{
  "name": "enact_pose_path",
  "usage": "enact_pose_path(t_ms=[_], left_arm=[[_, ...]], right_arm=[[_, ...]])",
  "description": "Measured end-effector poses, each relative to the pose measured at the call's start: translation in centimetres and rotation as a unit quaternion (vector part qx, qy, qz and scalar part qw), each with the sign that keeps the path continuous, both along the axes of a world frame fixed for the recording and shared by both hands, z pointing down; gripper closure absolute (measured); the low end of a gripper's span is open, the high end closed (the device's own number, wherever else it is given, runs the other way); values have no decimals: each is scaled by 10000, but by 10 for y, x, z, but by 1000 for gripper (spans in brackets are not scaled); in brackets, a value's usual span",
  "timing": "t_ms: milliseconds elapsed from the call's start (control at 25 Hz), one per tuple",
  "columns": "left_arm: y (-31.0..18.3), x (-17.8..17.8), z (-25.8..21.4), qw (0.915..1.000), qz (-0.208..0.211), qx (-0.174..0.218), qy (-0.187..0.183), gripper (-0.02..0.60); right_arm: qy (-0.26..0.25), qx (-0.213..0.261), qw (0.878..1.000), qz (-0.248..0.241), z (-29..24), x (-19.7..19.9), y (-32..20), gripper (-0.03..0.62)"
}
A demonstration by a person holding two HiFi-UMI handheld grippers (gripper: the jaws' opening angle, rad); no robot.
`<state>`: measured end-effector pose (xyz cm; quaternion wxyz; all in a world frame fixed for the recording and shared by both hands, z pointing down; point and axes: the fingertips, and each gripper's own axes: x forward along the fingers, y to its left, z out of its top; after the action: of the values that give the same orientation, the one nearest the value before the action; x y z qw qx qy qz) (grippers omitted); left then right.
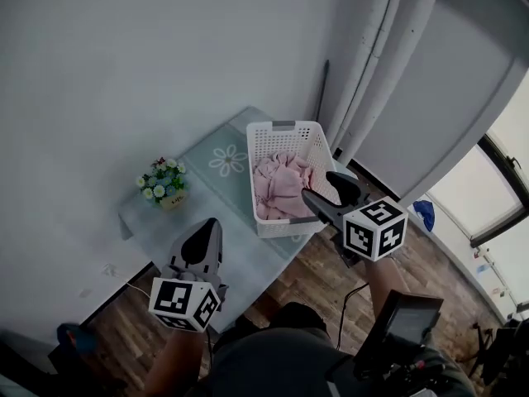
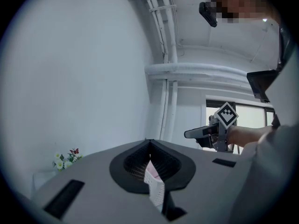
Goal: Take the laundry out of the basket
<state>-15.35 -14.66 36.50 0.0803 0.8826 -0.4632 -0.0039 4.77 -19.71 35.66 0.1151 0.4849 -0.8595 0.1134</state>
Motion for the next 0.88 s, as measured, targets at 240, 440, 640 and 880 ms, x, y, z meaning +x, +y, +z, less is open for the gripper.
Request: enact_pose_path(t_ms=[240,440,640,880], left_arm=[[-27,0,9,9997,-153,-152,-121,572],[-56,11,3,9990,-293,-154,-295,572],[-80,20,0,9980,-457,-169,-400,572],[-98,23,15,9966,-680,-361,-306,572]], right_arm=[[297,-550,9966,-539,35,-8,-62,206],[623,-1139,9872,-924,78,-5,-116,117],[838,-2081,9635,-1459,133,-13,-147,88],[1055,-2810,9427,-1455,199,-12,-183,68]])
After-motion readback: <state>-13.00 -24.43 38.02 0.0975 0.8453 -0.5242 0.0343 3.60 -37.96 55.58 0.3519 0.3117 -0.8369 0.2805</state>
